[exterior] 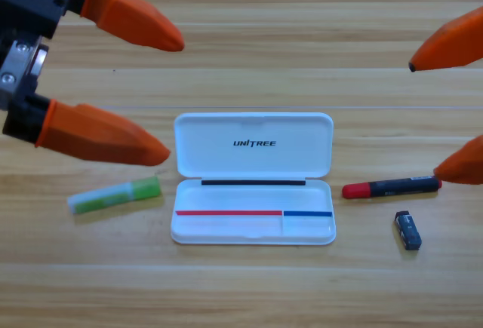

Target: Clean up eraser and pencils

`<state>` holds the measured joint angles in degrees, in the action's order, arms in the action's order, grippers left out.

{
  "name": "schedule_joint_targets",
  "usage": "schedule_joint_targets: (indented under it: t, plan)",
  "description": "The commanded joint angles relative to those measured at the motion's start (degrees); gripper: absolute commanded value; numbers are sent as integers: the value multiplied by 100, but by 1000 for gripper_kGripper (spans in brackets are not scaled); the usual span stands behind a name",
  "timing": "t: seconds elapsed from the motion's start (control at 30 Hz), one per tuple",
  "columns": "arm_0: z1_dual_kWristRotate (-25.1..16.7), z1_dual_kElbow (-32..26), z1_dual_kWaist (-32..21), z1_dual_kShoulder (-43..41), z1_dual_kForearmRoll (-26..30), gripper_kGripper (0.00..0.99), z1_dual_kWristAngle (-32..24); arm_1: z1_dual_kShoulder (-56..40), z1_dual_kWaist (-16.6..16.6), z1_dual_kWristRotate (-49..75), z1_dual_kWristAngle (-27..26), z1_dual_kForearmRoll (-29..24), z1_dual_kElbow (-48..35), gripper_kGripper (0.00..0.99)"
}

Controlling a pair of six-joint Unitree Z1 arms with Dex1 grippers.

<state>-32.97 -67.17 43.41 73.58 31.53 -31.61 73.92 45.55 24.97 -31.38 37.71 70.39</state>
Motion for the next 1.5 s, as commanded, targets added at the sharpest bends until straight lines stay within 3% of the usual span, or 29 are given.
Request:
schedule_joint_targets:
  t: [0.03,0.3,0.4,0.53,0.7,0.77,0.9,1.1,1.5]
  plan:
    - [-78,-24,97,165,81,963,85,360,130,-36,-97,79,-122,988]
    - [-87,-24,97,191,116,963,102,334,59,-406,228,87,-174,988]
    - [-113,-103,97,262,169,966,155,387,59,-968,1362,316,-218,988]
    - [-368,-701,97,605,688,980,524,738,59,-1838,2663,562,-236,988]
    - [-886,-1483,-342,1132,1391,983,1640,1371,59,-2823,3621,553,-464,988]
    - [-992,-1597,-457,1413,1514,985,2299,1529,59,-3042,3858,298,-702,989]
    - [-1414,-1501,-1046,1861,1567,986,2730,1890,59,-3192,3867,-203,-1132,989]
    - [-1792,-1562,-1793,2802,1892,983,2748,2707,42,-3596,3823,-211,-939,986]
    - [-1844,-1465,-2083,4059,1901,988,2818,4017,-90,-5152,3779,-220,-315,966]
